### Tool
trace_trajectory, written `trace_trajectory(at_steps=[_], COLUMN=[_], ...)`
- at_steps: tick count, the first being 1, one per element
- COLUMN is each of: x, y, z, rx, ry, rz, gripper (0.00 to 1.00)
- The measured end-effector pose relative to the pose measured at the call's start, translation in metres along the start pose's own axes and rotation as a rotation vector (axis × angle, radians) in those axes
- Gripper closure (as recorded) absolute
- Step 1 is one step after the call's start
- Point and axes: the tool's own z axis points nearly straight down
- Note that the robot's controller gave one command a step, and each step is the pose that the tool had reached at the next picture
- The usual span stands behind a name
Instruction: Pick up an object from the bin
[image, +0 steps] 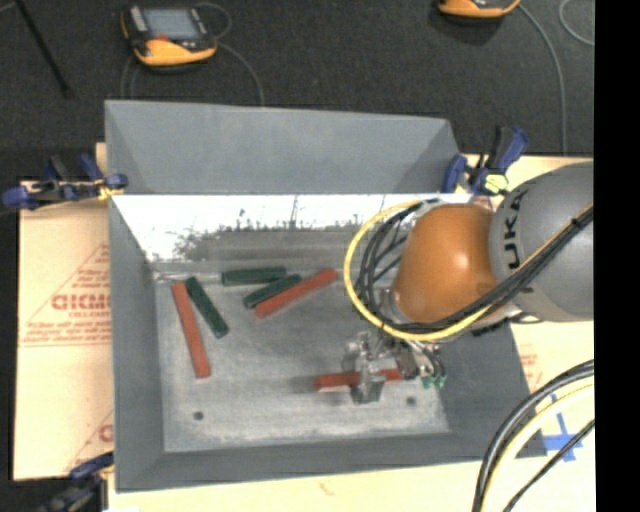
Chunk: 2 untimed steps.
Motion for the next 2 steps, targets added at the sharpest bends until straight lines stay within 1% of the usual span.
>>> trace_trajectory(at_steps=[1, 2], x=[0.000, -0.001], y=[0.000, 0.000], z=[-0.022, -0.045], rx=[0.000, 0.001], ry=[0.001, -0.006], rz=[0.001, 0.001], gripper=[1.00, 1.00])
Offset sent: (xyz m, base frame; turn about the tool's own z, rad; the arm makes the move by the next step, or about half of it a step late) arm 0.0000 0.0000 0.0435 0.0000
